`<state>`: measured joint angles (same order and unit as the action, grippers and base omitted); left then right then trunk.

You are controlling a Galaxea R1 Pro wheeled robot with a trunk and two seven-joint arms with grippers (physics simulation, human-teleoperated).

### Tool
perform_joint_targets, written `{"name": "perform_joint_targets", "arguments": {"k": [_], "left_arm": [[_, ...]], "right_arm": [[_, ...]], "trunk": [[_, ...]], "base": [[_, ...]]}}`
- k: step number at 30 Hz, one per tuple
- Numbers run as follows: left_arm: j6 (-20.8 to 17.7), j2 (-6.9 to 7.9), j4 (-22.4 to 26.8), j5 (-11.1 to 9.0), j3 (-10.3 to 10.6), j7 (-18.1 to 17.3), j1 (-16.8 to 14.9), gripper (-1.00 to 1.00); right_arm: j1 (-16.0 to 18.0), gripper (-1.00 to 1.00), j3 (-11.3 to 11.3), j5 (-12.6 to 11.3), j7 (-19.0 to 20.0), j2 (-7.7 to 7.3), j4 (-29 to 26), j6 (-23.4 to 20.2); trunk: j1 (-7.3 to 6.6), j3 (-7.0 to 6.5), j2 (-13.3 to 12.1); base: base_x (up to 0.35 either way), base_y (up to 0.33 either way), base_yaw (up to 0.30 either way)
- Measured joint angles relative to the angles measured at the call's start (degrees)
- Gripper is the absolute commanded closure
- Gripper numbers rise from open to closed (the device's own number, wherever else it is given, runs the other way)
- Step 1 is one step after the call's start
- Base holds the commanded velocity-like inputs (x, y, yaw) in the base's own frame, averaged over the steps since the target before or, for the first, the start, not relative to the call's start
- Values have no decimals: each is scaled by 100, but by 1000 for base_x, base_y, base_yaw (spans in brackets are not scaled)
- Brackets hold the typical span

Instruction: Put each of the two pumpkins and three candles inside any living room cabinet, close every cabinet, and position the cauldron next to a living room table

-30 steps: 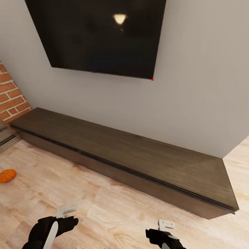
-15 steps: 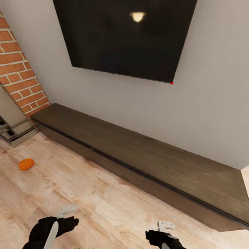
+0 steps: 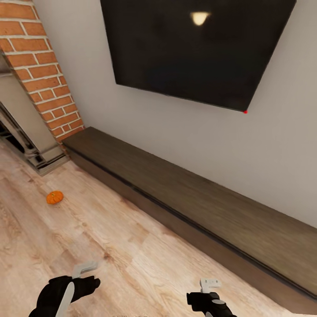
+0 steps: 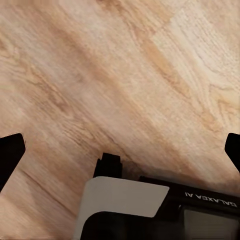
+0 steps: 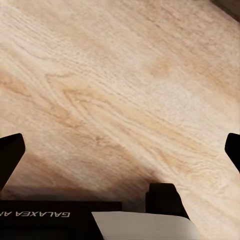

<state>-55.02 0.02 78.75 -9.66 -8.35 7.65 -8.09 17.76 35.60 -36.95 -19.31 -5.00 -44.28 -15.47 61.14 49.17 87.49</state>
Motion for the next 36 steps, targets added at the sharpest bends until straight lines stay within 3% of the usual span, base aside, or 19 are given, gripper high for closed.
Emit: {"name": "perform_joint_targets", "arguments": {"k": [19,36], "left_arm": [[-184,7,0,15,0,0,0,-100],[-184,-2,0,7,0,0,0,-100]], "right_arm": [[0,-100,0,-4,-16,35,16,4],[0,-100,7,-5,-31,215,16,-23]], "trunk": [[-417,-240,-762],[-791,-531,-1444]], "base": [[0,0,249],[0,0,272]]}}
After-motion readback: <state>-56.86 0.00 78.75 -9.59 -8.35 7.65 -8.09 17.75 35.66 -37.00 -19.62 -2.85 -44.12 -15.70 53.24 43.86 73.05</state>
